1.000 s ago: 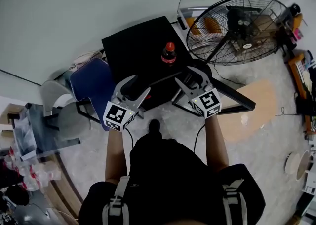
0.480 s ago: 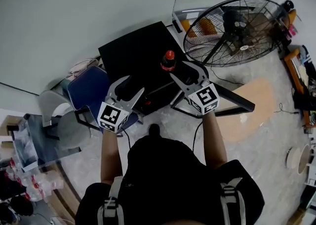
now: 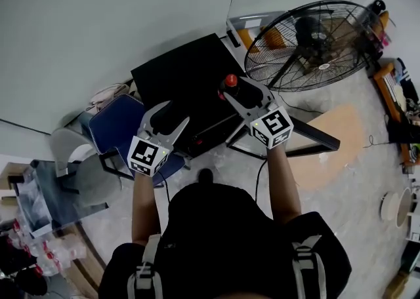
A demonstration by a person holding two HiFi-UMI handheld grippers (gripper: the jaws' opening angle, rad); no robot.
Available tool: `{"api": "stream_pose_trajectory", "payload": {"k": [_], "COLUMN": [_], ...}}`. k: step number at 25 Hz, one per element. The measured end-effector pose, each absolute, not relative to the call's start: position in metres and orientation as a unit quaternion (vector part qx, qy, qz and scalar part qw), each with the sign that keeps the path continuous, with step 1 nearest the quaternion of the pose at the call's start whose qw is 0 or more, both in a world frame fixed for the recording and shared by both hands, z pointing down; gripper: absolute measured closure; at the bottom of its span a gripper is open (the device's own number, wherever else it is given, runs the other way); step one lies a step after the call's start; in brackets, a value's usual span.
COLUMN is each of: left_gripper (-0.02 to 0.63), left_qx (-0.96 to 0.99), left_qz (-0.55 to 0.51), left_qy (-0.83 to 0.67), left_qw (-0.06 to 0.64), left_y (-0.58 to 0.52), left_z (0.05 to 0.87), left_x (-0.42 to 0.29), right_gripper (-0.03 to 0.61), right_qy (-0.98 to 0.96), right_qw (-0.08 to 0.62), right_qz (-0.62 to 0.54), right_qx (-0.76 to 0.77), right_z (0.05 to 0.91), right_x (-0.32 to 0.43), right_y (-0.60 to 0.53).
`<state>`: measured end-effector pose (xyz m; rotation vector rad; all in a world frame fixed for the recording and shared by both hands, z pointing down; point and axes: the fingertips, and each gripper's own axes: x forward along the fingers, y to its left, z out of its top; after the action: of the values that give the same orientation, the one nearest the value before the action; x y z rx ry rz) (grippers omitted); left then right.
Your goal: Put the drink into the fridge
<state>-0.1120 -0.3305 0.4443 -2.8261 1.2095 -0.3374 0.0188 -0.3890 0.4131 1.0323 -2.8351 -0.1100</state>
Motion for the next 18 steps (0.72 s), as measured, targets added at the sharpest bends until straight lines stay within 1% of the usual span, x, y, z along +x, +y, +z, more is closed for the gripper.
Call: {"api": "stream_pose_trajectory", "payload": {"k": [3, 10, 18], "left_gripper": [0.373, 0.373, 0.373], "left_qx": [-0.915, -0.918, -0.920], "left_qz": [-0.110, -0.107, -0.105], "left_qy": [0.387, 0.382, 0.378], "left_qw": [0.025, 0.024, 0.025], "left_y": [-0.334, -0.340, -0.341], "left_z": [0.445, 0.448, 0.449], "left_x": [-0.115, -0.120, -0.123], "right_gripper": [0.383, 0.411, 0.425], "right_qy": [-0.937, -0.933, -0.932], "right_qw": [0.048, 0.049, 0.040], "right_qz": [-0.028, -0.032, -0.020], "right_qx": [0.346, 0.356, 0.360], "right_z": [0.409, 0.410, 0.409], "right_x": [0.018, 0.016, 0.016], "right_y": [-0.392, -0.397, -0.397]}}
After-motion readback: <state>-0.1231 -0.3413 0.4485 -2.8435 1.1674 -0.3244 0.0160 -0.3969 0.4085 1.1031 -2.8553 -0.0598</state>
